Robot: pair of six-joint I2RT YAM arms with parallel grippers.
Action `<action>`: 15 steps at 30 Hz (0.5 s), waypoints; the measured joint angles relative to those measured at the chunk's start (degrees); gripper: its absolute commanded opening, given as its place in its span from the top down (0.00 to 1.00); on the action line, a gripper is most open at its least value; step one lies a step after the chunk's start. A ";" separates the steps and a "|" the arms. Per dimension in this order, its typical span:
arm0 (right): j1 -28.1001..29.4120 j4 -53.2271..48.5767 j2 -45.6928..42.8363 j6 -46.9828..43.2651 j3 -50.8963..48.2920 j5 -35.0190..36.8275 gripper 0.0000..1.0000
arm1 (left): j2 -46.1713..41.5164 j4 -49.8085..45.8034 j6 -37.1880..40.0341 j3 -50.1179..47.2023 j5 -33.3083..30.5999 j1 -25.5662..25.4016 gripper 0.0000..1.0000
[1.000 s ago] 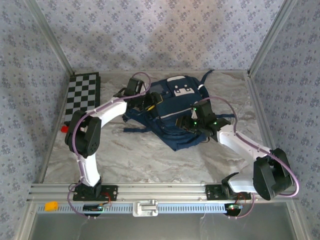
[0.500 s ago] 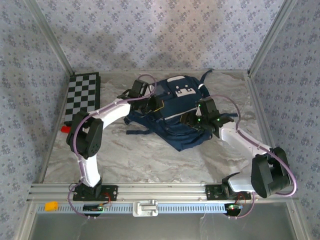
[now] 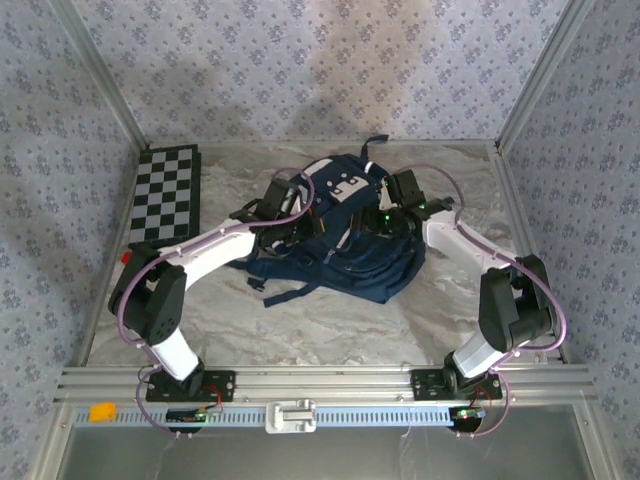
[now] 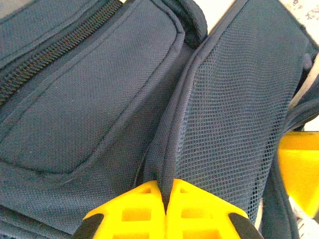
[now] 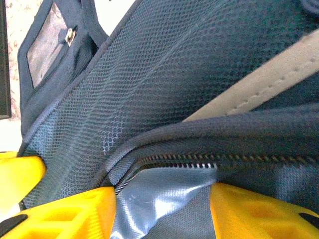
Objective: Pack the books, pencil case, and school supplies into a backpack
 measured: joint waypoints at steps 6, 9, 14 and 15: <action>0.17 -3.54 -4.59 -1.60 -1.27 5.70 0.37 | 0.52 1.95 -3.56 0.00 -1.53 -1.81 1.00; 1.81 -6.05 -10.03 -1.51 -3.26 11.34 0.36 | 1.18 3.17 -5.53 0.00 -2.03 -3.13 1.00; 7.30 -10.38 -16.70 0.24 -5.44 17.70 0.37 | 2.29 5.81 -8.37 0.02 -1.92 -4.90 1.00; 8.76 -11.23 -17.11 0.79 -5.44 19.04 0.37 | 2.40 6.34 -8.87 0.02 -1.95 -5.18 1.00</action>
